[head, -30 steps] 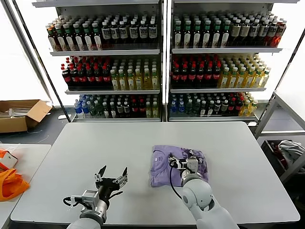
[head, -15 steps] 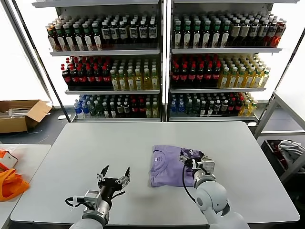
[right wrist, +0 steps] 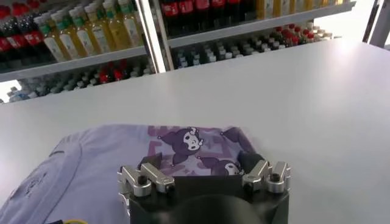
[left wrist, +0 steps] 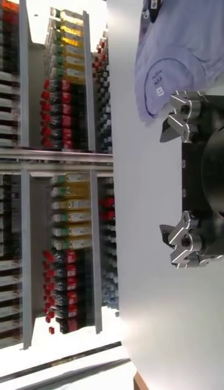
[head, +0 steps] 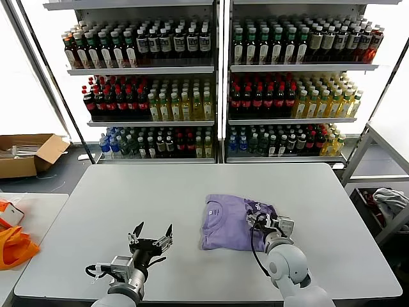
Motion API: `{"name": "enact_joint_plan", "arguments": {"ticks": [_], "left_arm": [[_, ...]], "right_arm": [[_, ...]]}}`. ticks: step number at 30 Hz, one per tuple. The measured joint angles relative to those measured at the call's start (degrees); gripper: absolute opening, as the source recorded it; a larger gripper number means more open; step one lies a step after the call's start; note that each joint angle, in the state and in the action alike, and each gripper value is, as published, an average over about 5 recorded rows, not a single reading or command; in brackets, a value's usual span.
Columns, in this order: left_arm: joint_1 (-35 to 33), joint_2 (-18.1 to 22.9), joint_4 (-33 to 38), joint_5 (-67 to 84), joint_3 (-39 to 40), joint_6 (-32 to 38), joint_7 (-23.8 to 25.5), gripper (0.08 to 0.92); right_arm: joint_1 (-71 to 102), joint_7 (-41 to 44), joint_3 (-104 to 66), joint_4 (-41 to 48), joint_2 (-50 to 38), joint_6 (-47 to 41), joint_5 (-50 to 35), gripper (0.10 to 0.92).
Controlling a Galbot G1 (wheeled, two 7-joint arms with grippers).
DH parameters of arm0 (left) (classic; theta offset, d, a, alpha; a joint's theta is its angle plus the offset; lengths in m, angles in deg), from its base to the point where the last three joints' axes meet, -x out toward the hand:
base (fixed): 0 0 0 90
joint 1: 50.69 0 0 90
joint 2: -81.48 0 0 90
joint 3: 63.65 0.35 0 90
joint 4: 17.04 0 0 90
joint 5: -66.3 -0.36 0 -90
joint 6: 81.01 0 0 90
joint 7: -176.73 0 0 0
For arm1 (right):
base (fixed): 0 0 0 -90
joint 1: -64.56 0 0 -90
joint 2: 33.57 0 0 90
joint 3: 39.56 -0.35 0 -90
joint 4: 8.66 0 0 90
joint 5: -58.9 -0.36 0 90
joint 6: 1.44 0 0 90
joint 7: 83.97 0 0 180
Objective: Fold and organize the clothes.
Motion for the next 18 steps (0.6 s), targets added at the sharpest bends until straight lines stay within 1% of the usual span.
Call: {"name": "enact_joint_plan", "arguments": {"ticks": [7,13,18], "left_arm": [[-0.08,0.73,0.95,-0.38,-0.49,1.36,-0.17,0.823],[-0.57,1.54,2.06,-1.49,-0.42,3.06,-0.19,0.823],[-1.11,2.28,2.80,-2.83,-0.37,5.13,-0.19,0.823]], "right_arm": [[0.92,1.14,-1.41,-2.20,-0.72,0.70,1.04,0.823],[2.35,3.24,-3.20,-8.51,-2.65,1.30,5.11,0.823],[6.01,5.82,-6.01,-14.37,-5.64,2.29,10.24,0.823]]}}
